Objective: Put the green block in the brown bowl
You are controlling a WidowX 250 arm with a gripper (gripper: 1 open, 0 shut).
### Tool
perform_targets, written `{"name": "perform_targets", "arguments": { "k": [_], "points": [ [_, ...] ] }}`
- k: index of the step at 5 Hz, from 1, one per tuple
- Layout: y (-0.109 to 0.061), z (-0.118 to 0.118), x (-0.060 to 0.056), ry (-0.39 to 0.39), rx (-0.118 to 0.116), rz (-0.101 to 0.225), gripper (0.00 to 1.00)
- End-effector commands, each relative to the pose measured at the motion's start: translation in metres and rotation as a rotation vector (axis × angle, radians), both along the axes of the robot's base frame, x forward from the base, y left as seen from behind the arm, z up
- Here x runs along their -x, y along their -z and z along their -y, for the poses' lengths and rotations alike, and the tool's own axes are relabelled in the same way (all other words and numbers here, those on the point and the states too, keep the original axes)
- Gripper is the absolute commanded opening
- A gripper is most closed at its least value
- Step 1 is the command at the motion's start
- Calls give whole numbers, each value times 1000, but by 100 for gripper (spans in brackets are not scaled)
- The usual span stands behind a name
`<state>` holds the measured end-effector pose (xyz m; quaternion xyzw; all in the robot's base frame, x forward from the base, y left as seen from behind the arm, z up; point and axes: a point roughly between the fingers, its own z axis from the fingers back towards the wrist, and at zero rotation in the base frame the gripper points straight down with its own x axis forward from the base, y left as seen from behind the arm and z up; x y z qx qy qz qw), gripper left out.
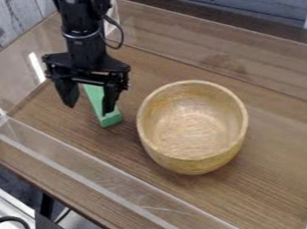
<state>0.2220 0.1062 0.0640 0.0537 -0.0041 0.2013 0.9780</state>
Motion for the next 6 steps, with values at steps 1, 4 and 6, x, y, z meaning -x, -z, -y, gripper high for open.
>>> {"name": "perform_targets", "arguments": {
  "k": [1, 4, 6],
  "points": [
    [-9, -6, -1, -33, -20, 19, 100],
    [-9, 9, -20, 40, 72, 59, 100],
    [-6, 3, -16, 36, 83, 39, 100]
  ]
}}
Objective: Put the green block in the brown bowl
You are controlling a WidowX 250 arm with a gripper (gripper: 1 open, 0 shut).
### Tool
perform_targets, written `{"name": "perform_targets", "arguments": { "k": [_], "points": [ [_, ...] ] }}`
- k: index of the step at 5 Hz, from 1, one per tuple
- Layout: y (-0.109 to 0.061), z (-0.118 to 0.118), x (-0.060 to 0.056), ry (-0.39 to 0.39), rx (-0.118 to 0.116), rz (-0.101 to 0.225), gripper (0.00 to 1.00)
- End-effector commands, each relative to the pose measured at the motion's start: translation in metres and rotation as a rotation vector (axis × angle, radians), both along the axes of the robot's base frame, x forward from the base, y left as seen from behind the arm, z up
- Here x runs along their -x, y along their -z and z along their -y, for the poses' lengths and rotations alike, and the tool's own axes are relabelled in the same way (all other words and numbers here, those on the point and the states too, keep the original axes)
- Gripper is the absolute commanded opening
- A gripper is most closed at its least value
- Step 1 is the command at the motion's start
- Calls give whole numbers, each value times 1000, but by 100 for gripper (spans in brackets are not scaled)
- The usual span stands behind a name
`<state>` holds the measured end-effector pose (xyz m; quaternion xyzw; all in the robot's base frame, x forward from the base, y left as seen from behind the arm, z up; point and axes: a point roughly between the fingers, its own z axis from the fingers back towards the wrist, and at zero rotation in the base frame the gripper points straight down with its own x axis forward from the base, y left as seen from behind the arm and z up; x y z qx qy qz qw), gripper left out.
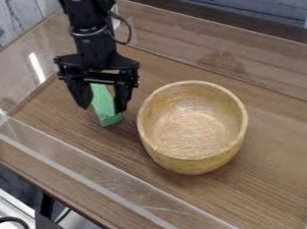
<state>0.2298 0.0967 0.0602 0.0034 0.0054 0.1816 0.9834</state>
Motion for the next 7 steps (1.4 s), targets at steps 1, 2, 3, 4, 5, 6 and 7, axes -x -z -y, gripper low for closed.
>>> {"name": "perform_targets", "arguments": {
  "k": [1, 2, 3, 4, 5, 6, 7],
  "points": [
    [-11, -11, -6, -10, -19, 13, 100],
    [-10, -10, -12, -23, -43, 24, 100],
    [-10, -7, -19, -38, -66, 42, 100],
    [-10, -5, -25, -51, -88, 57, 100],
    [-14, -8, -24, -37, -82, 63, 100],
    [-12, -7, -33, -35, -83, 70, 0],
    [-20, 1, -46, -11, -73, 91, 0]
  ]
}}
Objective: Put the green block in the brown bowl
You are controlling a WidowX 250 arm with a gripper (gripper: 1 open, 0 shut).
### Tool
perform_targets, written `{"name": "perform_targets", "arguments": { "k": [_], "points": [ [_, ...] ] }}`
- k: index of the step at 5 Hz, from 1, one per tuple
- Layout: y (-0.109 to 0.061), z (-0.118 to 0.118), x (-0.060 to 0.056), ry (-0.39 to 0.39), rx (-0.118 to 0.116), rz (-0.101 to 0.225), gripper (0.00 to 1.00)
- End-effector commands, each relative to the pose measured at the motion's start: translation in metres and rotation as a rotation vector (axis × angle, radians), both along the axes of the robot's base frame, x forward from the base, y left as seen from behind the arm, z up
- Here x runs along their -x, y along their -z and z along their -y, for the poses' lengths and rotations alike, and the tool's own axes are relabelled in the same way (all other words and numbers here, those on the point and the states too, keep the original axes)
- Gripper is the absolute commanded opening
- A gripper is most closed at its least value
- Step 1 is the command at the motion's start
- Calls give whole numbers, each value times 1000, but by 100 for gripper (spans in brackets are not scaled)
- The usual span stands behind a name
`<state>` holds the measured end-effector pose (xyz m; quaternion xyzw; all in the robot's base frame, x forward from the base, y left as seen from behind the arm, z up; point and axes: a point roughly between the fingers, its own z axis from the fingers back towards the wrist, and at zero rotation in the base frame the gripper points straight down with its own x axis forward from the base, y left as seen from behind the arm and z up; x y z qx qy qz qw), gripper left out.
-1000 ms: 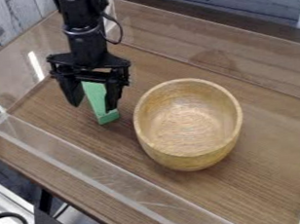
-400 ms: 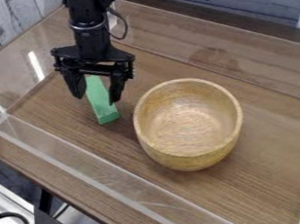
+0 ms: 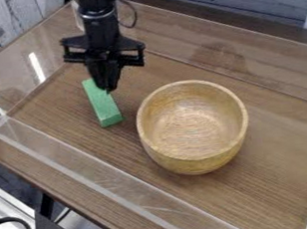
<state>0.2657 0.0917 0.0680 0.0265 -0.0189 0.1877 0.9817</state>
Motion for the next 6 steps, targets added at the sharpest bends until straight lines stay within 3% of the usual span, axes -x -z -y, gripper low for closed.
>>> {"name": "perform_targets", "arguments": {
  "k": [1, 2, 4, 6],
  "points": [
    [-7, -8, -5, 24, -24, 29, 0],
    [-4, -10, -1, 45, -24, 10, 0],
    [1, -3, -1, 2, -33, -20, 0],
    [9, -12, -3, 13, 7, 13, 0]
  ]
}}
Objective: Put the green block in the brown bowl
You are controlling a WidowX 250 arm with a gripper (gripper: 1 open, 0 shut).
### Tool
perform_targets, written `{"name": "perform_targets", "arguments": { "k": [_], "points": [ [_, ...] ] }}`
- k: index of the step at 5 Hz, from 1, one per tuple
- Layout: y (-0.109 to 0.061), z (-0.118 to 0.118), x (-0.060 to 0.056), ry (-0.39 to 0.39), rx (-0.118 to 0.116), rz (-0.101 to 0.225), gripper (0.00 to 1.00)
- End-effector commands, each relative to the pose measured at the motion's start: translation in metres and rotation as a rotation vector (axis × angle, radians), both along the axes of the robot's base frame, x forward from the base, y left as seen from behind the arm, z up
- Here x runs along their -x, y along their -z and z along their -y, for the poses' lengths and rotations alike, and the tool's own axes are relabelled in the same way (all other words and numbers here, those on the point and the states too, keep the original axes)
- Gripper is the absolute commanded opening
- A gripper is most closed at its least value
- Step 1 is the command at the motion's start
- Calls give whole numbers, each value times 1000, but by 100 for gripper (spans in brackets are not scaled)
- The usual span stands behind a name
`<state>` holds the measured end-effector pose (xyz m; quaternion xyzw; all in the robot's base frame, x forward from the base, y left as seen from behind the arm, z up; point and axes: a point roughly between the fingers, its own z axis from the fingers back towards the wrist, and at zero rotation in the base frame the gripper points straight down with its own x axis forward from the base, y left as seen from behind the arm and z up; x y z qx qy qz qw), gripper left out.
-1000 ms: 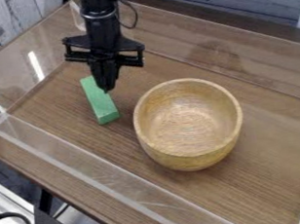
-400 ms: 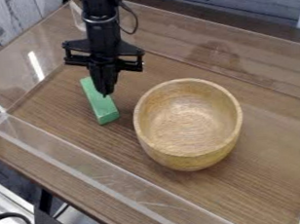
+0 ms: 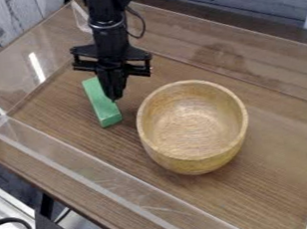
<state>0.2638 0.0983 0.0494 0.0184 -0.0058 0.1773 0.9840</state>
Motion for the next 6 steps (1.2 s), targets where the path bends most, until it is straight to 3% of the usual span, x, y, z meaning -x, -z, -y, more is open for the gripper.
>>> {"name": "perform_targets", "arguments": {
  "k": [1, 3, 5, 6],
  "points": [
    [-6, -7, -8, -21, 6, 33, 0],
    [-1, -13, -16, -49, 47, 29, 0],
    [12, -17, -14, -53, 55, 18, 0],
    [15, -18, -14, -61, 48, 1, 0]
  ]
}}
